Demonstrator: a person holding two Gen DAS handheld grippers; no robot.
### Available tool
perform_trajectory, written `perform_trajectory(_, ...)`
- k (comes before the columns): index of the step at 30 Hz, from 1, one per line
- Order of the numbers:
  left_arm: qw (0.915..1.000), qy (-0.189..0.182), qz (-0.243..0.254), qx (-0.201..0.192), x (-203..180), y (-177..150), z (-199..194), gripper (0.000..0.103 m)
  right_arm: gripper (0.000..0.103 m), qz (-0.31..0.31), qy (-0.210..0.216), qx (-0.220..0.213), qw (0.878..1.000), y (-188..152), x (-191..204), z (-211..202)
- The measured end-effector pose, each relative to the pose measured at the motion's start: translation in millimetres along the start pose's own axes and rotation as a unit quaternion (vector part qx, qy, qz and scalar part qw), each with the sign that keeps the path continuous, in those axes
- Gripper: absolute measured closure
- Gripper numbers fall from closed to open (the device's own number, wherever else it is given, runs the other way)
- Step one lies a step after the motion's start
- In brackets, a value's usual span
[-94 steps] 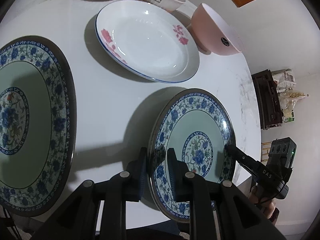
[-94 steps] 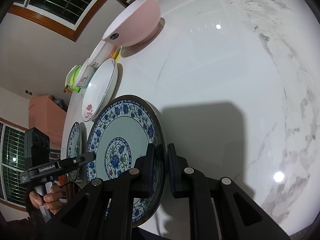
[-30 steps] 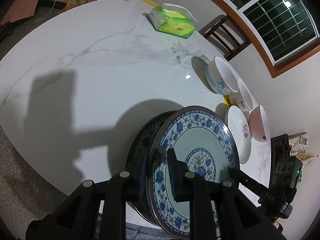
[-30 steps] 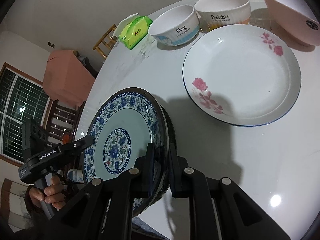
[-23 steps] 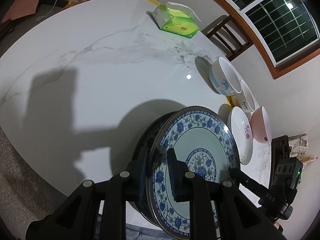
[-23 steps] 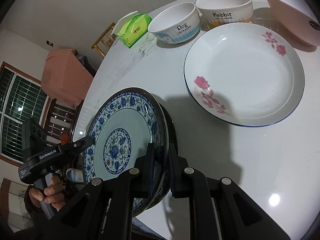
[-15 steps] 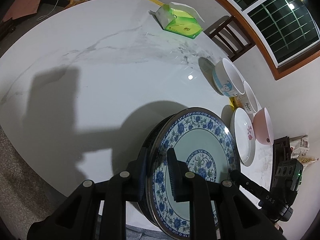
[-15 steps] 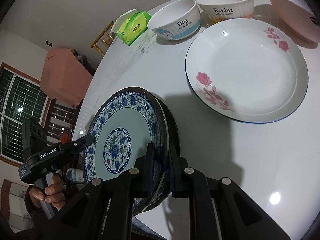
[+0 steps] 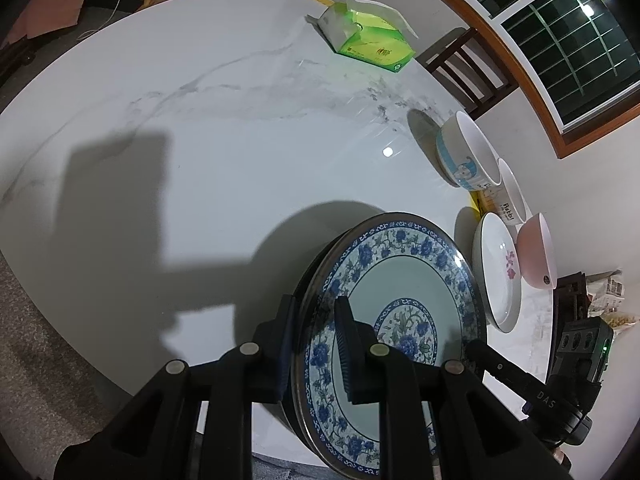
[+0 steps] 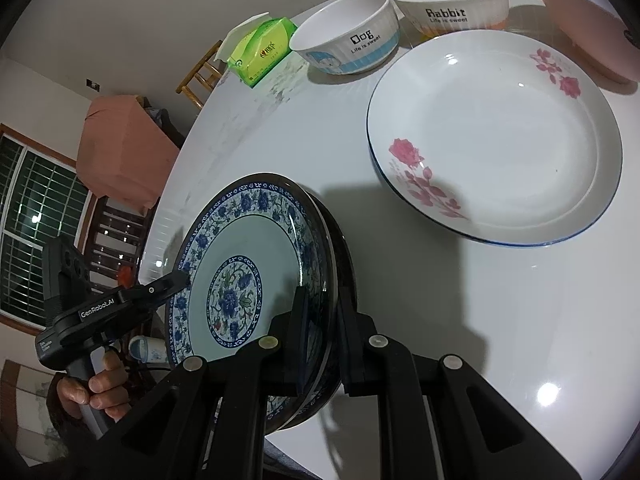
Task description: Organize plates and bowls
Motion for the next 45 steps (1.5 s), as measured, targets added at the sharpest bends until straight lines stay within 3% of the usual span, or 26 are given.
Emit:
perform_trajectory(15,0.9992,0.030,0.023,-0.012,-2,-2,4,0.084,0.088,-0.018,-0.017,0.002,1.000,0,6,4)
perform_trajectory(25,0.9980,0.049,0.036,-0.014,-4,-8,12,0.082,0.084,-0.076,-0.072,-0.007,0.994,-2,19,3)
perform_trajectory(35,0.9982,0.050,0.032,-0.011,-5,-11,13,0.079,0.082,-0.097,-0.092,-0.015,0.991,-4,22,4)
perform_trajectory(45,0.9983,0.048,0.031,-0.012,-4,-12,15,0.078,0.072,-0.154,-0.146,-0.022,0.977,-9,39,9)
Point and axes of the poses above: each gripper's, at about its wrist camera, not at the fingertips, and z roughly the way its jaws point, x to its left, y to its top, the point moved 4 cm from there along z, roughly the way its jaws point, and after that the axes turned 5 degrees about -x, right-handed, at the moved point
